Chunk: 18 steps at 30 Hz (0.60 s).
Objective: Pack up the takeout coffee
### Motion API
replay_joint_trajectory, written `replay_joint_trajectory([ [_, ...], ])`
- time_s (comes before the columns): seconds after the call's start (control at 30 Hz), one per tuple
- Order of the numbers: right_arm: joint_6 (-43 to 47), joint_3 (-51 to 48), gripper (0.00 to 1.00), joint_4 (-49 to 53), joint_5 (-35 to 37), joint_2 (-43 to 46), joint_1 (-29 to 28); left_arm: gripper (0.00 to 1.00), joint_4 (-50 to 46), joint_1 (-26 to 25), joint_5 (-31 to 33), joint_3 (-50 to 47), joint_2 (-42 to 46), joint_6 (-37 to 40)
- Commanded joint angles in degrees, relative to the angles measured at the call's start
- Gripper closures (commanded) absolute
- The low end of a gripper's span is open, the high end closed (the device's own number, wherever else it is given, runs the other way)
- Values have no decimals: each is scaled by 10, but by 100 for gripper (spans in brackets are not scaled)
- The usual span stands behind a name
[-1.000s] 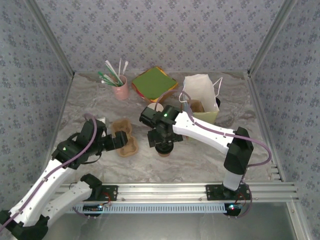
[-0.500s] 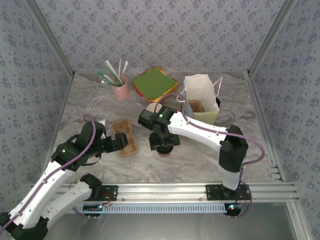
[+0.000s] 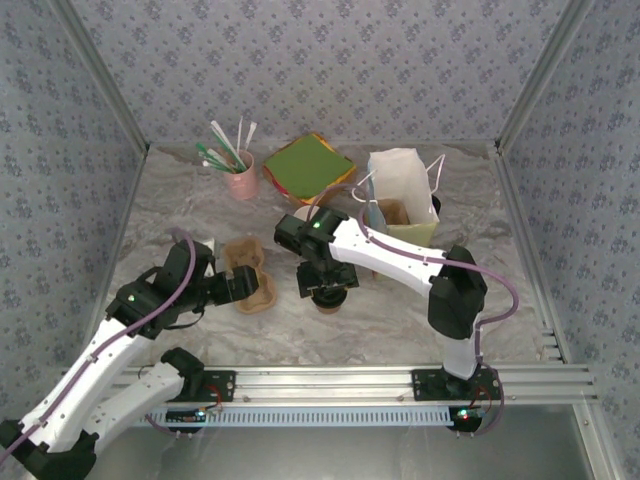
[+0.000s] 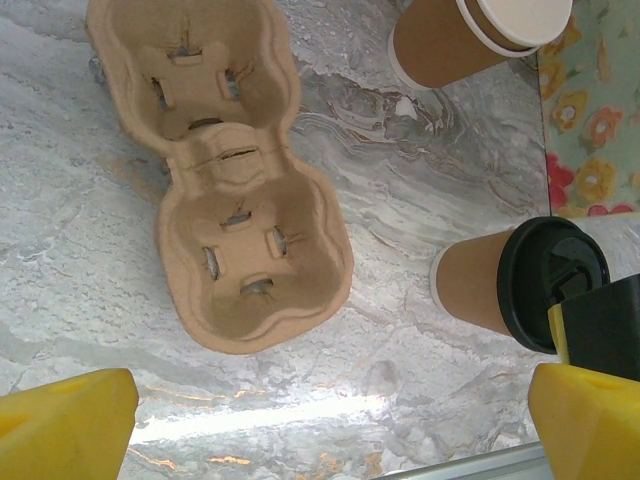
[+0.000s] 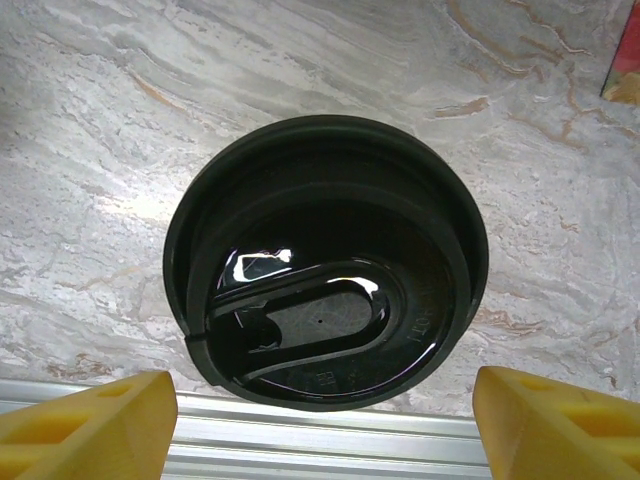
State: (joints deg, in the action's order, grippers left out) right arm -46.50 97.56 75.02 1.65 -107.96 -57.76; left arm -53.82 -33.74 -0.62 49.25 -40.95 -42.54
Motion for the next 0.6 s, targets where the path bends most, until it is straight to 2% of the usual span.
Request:
replay_joint_trajectory([
  [0.0,7,14,22,23,-2,-10,5,0,5,3,-6,-1,2,10],
  [0.57,14,10,25,17,0,-22,11,0,5,3,-10,-6,8,4],
])
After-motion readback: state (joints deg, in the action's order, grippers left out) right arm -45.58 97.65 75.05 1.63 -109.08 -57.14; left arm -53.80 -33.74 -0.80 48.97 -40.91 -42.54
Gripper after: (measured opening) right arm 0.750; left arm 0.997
